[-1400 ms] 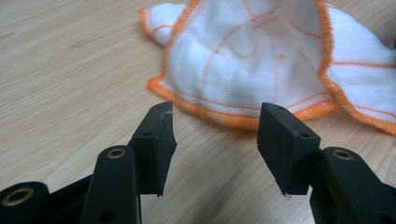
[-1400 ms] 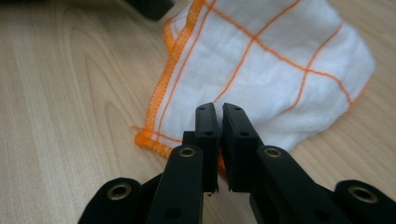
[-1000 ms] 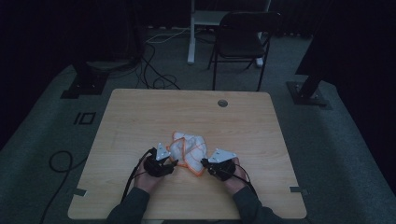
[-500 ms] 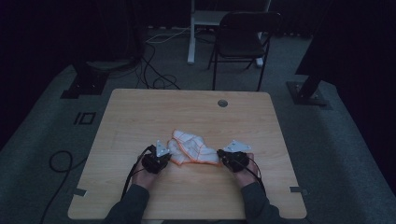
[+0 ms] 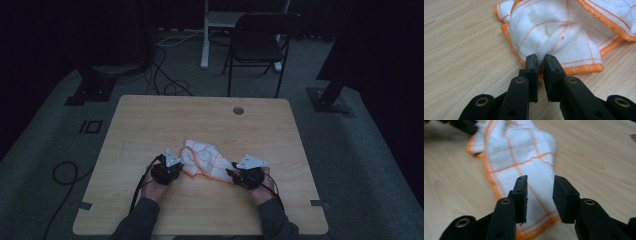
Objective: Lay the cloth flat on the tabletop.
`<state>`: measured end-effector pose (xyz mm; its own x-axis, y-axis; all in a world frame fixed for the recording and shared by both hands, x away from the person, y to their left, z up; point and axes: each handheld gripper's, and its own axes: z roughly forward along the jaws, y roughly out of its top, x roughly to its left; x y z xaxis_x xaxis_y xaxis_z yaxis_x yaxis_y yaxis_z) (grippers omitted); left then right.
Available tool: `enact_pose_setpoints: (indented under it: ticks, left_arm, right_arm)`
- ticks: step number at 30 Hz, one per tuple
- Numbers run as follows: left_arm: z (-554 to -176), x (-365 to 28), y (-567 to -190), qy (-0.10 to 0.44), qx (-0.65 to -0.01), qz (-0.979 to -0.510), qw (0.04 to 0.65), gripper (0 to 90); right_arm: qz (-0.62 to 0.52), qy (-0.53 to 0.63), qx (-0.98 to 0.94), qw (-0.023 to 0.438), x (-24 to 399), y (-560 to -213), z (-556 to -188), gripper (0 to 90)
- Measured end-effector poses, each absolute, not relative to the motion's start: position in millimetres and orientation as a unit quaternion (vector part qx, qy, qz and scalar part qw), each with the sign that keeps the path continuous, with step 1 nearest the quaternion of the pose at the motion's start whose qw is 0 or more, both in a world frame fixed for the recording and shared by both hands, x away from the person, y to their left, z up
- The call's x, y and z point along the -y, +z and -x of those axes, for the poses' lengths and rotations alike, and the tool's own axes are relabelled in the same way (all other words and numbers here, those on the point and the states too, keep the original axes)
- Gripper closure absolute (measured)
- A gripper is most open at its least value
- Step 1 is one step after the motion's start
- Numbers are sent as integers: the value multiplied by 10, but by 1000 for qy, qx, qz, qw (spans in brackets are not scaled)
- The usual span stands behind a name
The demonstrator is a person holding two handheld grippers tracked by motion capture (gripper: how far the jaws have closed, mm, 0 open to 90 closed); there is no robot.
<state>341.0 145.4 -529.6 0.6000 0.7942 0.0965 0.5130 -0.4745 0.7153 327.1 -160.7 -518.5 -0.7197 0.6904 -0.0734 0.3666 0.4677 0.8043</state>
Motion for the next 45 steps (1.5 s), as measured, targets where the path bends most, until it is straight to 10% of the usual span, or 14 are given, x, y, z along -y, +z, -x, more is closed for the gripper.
enact_pose_setpoints:
  ticks: [18, 22, 45]
  left_arm:
    - [-3428, -1428, -5282, 214, -397, -828, 332, 855]
    - [-3431, -1421, -5283, 214, -396, -829, 331, 864]
    - [-3495, -1520, -5140, 228, -399, -820, 340, 879]
  right_arm:
    - [-282, 366, -875, 142, 1394, -5412, -3286, 699]
    - [-291, 358, -875, 147, 1410, -5396, -3323, 857]
    - [-391, 388, -808, 208, 1809, -5093, -3633, 873]
